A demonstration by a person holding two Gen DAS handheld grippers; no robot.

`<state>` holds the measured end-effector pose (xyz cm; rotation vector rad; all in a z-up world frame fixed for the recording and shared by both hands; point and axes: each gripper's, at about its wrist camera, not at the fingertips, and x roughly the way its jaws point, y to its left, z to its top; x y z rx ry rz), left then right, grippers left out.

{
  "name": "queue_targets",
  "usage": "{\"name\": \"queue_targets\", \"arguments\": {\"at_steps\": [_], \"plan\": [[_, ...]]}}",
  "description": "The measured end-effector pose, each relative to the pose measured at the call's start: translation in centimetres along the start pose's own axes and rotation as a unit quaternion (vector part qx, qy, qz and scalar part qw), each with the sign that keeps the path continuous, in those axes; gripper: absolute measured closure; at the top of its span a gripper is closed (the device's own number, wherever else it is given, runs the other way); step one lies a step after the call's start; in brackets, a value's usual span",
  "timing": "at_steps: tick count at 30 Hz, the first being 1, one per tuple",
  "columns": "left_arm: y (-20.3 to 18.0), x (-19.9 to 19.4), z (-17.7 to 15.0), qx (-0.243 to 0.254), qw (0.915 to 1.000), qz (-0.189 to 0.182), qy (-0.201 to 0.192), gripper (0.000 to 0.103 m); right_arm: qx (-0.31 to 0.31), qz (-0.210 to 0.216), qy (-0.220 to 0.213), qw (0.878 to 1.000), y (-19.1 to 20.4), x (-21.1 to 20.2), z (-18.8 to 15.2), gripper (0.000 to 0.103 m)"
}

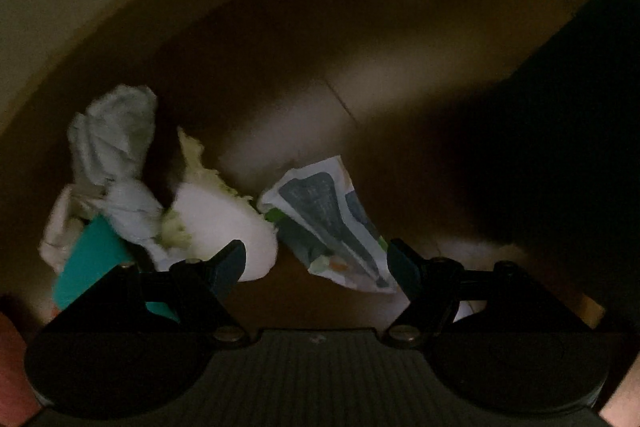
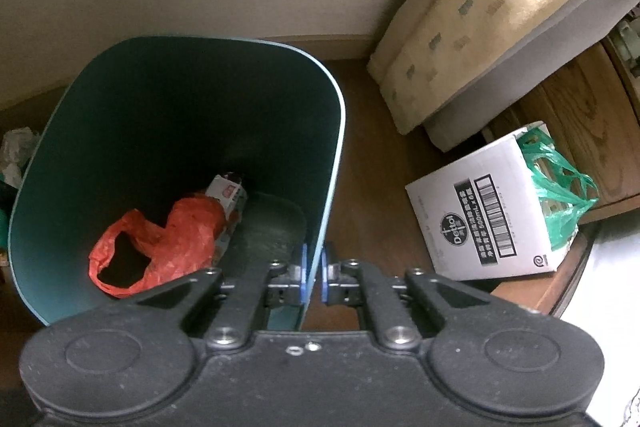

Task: Collect trash
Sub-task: 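Return the left tool to the pile and grasp the green-and-white paper wrapper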

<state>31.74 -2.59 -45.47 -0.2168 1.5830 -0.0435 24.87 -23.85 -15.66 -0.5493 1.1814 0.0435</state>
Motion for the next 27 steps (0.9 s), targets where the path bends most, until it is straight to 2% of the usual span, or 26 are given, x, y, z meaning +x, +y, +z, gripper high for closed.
{"name": "queue_targets", "arguments": {"at_steps": [4,5,6,8,10,12,15,21,27], "plan": [[-0.2,2.4,0.6,-0.026,0.9994,-0.009,0.021,0.027,0.012,-0.002,0.003,1.0,-0.4,0.2,0.0,0.098],[-0.3,2.8,0.8,-0.028,0.9993,-0.009,0.023,0.032,0.013,-0.003,0.003,1.0,-0.4,0.2,-0.1,0.098],[-0.5,3.1,0.9,-0.029,0.9992,-0.008,0.028,0.042,0.013,-0.004,0.002,1.0,-0.4,0.2,-0.1,0.098],[-0.7,3.7,1.2,-0.029,0.9989,0.0,0.036,0.054,0.014,-0.005,0.001,1.0,-0.4,0.2,-0.3,0.098],[-0.9,3.9,1.4,-0.022,0.999,0.009,0.038,0.063,0.015,-0.006,-0.002,1.0,-0.4,0.2,-0.4,0.098],[-1.0,3.8,1.3,-0.012,0.9992,0.002,0.037,0.08,0.018,-0.005,-0.005,1.0,-0.5,0.3,-0.4,0.099],[-1.4,3.2,0.8,0.0,0.9995,0.003,0.031,0.093,0.02,-0.004,-0.008,1.0,-0.7,0.3,-0.3,0.099],[-0.9,0.5,-0.3,0.004,0.9999,-0.01,0.014,0.097,0.002,-0.007,-0.021,1.0,-0.5,0.2,-0.1,0.099],[0.6,-4.6,-1.7,0.01,0.9998,-0.01,-0.017,0.098,-0.016,-0.002,-0.035,0.999,0.2,-0.2,0.9,0.1]]}}
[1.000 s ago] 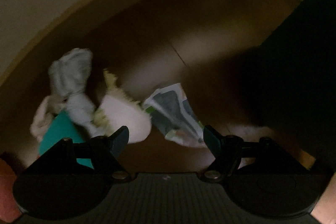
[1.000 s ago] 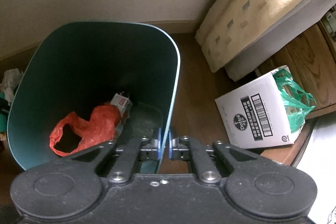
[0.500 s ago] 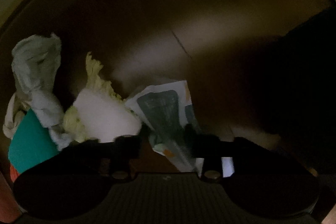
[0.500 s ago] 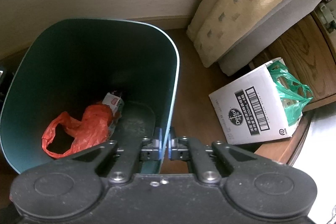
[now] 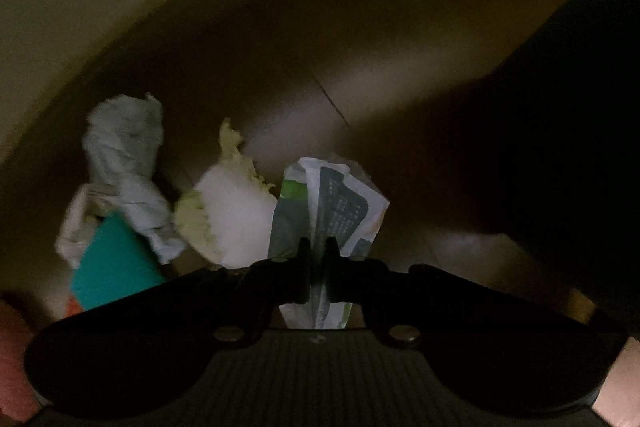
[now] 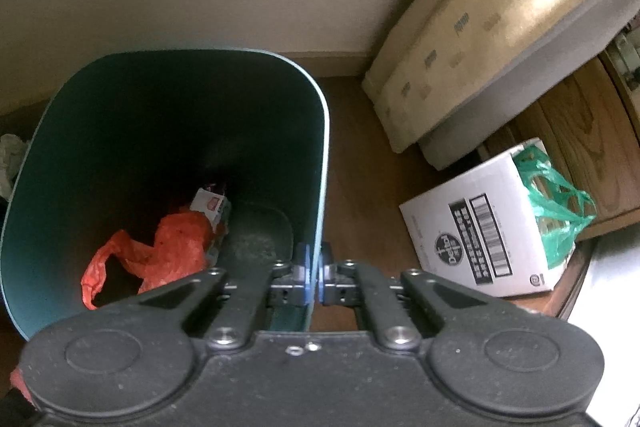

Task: Collect trash
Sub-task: 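Return the left tool to the pile and grasp the green-and-white paper wrapper, then carry the paper wrapper into the green bin and open the left tool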

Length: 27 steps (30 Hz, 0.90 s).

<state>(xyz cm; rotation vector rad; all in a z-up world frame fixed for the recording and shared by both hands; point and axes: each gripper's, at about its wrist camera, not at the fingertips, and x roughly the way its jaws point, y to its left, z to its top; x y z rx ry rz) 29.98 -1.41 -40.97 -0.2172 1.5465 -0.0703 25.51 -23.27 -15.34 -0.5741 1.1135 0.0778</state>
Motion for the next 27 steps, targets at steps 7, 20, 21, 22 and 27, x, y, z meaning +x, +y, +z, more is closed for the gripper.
{"name": "queue_targets", "arguments": {"at_steps": [7,20,21,22,27], "plan": [[0.4,-9.6,-0.9,0.009,0.9973,-0.04,-0.062,0.098,-0.023,-0.001,-0.028,0.999,1.0,-0.2,0.9,0.102],[-5.0,-20.5,0.5,0.058,0.9805,-0.129,-0.136,0.098,-0.045,0.0,-0.061,0.997,1.4,0.0,1.0,0.101],[-5.9,-20.5,0.9,0.065,0.9789,-0.132,-0.142,0.098,-0.048,0.001,-0.063,0.997,1.5,-0.1,1.1,0.101],[-6.6,-20.5,1.3,0.07,0.9782,-0.129,-0.147,0.098,-0.05,0.001,-0.065,0.997,1.6,-0.2,1.2,0.101],[-10.1,-17.9,3.8,0.082,0.9792,-0.134,-0.128,0.098,-0.057,0.006,-0.069,0.996,1.2,0.0,1.5,0.101]]}}
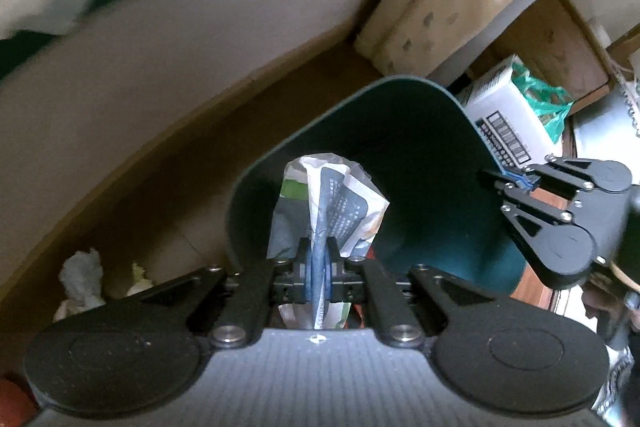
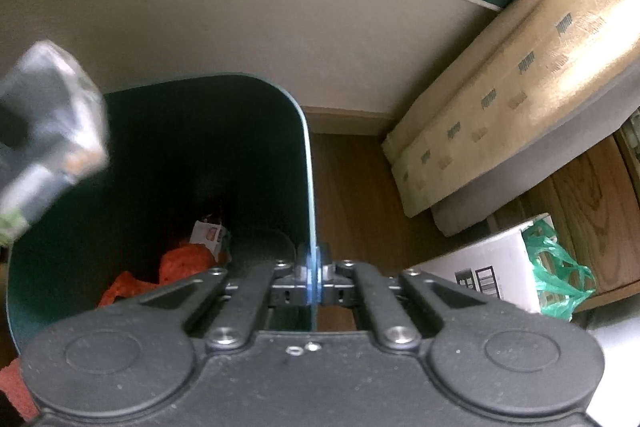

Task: Collect trash
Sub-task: 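Carry the paper wrapper into the green bin and open the left tool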

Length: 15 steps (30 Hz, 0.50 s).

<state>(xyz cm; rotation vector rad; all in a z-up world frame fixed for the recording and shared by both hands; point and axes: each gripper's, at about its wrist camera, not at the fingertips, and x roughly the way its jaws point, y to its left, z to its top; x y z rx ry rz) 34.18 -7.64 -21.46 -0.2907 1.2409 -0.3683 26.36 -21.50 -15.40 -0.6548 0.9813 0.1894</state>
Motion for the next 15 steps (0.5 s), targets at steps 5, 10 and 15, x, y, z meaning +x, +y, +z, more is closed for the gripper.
{"name": "queue_targets", "arguments": {"at_steps": [5,10,15], "plan": [[-2.6,3.7,1.0,0.02,0.9995,-0.008,0.022,0.098,-0.001,0.004,0.0,1.0,-0.6,0.5,0.3,0.101],[-4.0,7.4,1.0,0.044,0.9979,0.003,0.046,0.097,0.018,0.01,0.006,1.0,-1.9,1.6,0.6,0.1],[-4.7,9.6,1.1,0.061,0.9963,0.008,0.061,0.097,0.028,0.013,0.008,0.999,-3.0,2.5,0.7,0.098]]}}
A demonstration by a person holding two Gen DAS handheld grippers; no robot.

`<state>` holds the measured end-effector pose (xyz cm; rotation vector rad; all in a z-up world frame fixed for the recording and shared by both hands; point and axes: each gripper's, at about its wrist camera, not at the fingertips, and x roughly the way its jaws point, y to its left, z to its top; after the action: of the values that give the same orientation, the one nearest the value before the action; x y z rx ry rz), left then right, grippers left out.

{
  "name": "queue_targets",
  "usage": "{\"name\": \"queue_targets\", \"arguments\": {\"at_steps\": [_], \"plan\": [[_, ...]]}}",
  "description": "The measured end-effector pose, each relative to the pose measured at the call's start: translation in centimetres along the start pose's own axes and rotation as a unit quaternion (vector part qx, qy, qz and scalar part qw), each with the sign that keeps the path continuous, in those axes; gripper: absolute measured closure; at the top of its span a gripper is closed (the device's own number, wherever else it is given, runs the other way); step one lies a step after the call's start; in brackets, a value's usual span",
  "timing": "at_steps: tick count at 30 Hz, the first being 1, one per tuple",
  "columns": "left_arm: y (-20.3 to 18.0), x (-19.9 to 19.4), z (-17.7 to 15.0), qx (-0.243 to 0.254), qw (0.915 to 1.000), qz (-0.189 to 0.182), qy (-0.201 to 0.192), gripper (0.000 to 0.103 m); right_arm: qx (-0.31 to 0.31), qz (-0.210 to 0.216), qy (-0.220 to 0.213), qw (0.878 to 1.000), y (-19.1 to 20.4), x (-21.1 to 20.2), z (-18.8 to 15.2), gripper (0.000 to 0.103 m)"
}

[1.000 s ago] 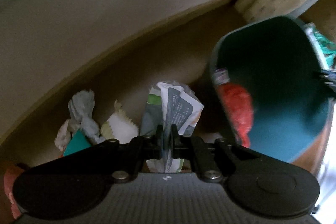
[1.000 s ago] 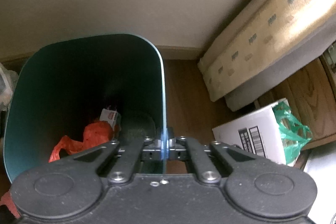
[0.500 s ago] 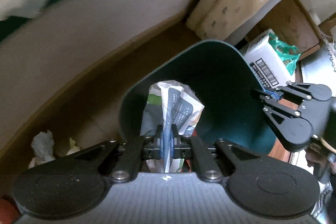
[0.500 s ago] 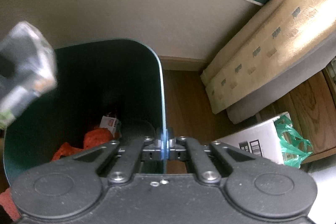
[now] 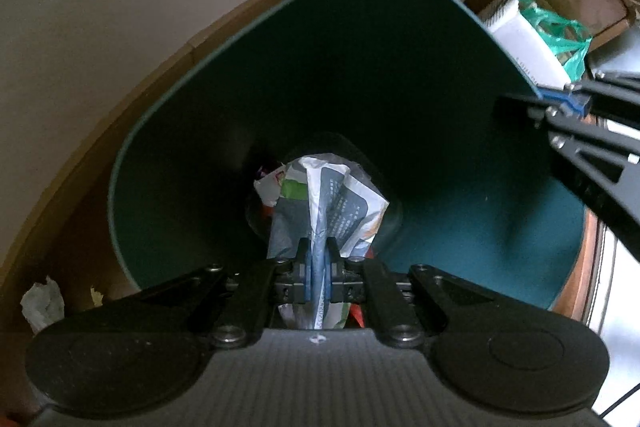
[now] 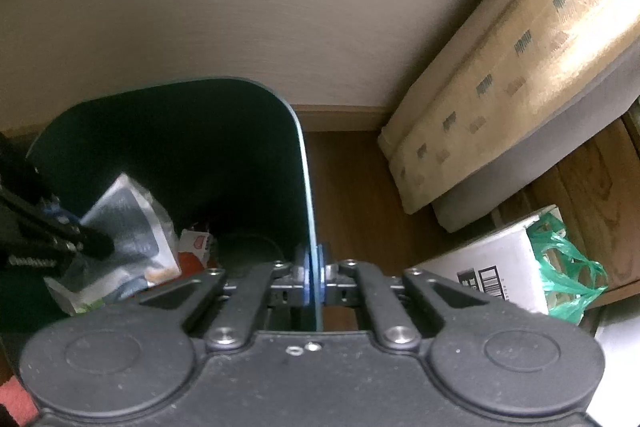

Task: Collect trash
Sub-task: 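Carry the paper wrapper into the green bin and open the left tool, then open the right tool off the bin rim while the left tool moves back toward the cabbage leaf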

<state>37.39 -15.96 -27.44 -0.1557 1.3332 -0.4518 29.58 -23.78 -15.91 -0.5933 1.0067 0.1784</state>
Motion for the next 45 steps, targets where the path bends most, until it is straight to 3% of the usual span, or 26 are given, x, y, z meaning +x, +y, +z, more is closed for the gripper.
{"name": "queue_targets", "arguments": {"at_steps": [10,11,14,15,21,28,35,41,45], "plan": [[-0.6,1.7,0.0,0.002,0.9998,-0.001,0.022,0.093,-0.002,0.01,-0.011,1.0,-0.8,0.9,0.5,0.096],[-0.7,1.6,-0.1,0.005,0.9998,-0.002,0.02,0.086,-0.001,0.012,-0.012,1.0,-0.9,1.0,0.5,0.096],[-1.2,1.5,0.1,0.005,0.9998,-0.015,0.014,0.052,0.0,0.014,-0.013,1.0,-1.0,1.1,0.6,0.096],[-1.4,1.5,0.1,0.006,0.9997,-0.02,0.01,0.047,0.001,0.016,-0.014,1.0,-1.1,1.1,0.6,0.096],[-1.2,-1.5,-0.6,0.005,0.9994,-0.026,-0.024,0.047,0.001,0.02,-0.014,1.0,-1.2,1.1,0.5,0.096],[2.3,-6.9,-3.7,-0.034,0.9974,-0.032,-0.055,0.047,0.006,0.03,-0.013,0.999,-1.1,1.3,1.0,0.096],[6.8,-8.8,-8.6,-0.083,0.9957,0.024,-0.034,0.047,0.005,0.045,-0.01,0.999,-0.2,2.2,1.7,0.096],[10.4,-7.0,-11.8,-0.11,0.9884,0.104,-0.006,0.047,0.005,0.063,0.008,0.998,0.8,4.0,1.8,0.096],[12.0,-4.3,-12.9,-0.115,0.9857,0.122,0.017,0.047,0.017,0.072,0.025,0.997,0.8,5.1,1.3,0.096]]}}
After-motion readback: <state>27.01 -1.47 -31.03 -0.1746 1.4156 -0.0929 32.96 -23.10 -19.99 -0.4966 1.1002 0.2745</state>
